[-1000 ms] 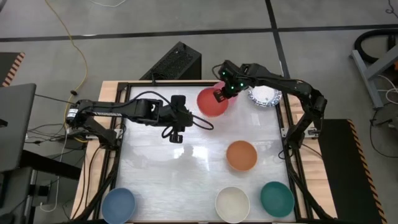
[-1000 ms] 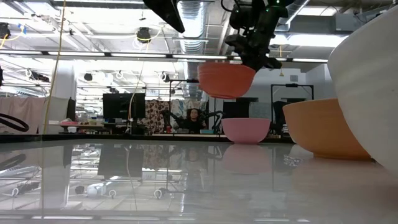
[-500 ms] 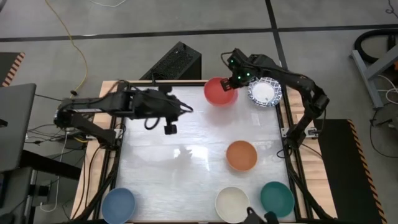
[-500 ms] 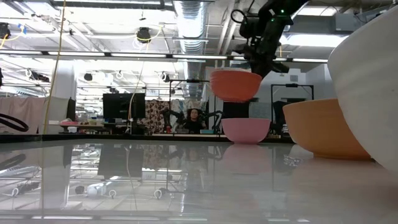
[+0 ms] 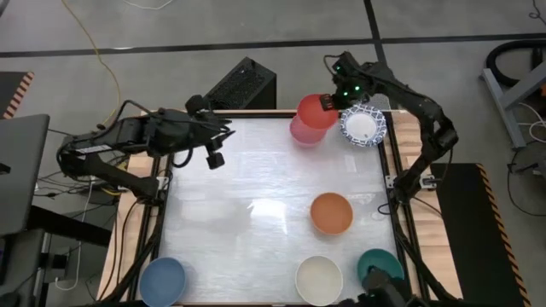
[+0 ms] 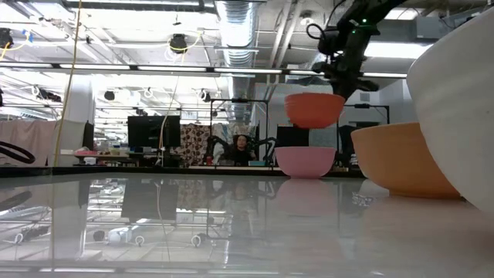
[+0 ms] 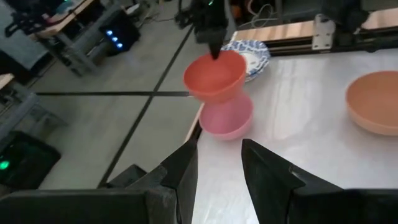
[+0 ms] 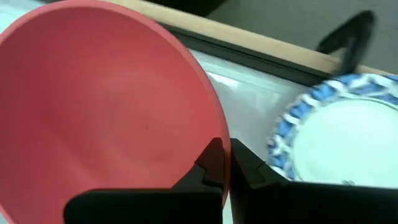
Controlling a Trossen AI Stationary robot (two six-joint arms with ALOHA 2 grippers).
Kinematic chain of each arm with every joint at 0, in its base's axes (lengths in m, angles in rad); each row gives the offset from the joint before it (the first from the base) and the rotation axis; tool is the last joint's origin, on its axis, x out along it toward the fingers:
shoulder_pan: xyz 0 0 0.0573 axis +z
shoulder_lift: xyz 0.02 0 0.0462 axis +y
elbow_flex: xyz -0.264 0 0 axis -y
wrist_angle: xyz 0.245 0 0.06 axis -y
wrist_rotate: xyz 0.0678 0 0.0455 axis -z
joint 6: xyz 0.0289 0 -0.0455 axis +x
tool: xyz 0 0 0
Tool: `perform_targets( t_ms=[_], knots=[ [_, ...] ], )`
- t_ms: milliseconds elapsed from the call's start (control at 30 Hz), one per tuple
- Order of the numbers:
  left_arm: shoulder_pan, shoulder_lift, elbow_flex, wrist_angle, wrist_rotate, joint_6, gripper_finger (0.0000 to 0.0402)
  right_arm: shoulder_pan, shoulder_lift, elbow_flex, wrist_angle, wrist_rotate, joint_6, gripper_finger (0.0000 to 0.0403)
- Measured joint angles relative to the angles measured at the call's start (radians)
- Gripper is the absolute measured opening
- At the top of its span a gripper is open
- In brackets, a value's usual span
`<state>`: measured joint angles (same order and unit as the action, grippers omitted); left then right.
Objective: Nest bowls inside each other
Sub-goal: Stack the orange bowl on top of the blue patterned bowl
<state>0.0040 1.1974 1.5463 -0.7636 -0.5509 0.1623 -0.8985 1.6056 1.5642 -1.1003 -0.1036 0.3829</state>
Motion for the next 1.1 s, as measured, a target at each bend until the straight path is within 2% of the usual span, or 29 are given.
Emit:
perform_targets(
  t_ms=[333, 667, 867, 1100],
  knots=[
    [0.000, -0.009, 0.000, -0.017, -0.023, -0.017, 0.0116, -0.149, -0.086, 0.000, -0.053, 0.008, -0.001, 0.0015],
    [0.000, -0.007, 0.000, -0.017, -0.049, -0.015, 0.0116, -0.217, -0.139, -0.002, -0.124, 0.129, 0.093, 0.0015],
    [0.000, -0.007, 0.000, -0.017, -0.049, -0.030, 0.0116, -0.225, -0.164, -0.079, -0.053, 0.125, 0.200, 0.0015],
    [0.000, -0.006, 0.000, -0.017, -0.049, -0.032, 0.0116, -0.225, -0.214, -0.183, 0.111, 0.135, 0.321, 0.0015]
  ],
)
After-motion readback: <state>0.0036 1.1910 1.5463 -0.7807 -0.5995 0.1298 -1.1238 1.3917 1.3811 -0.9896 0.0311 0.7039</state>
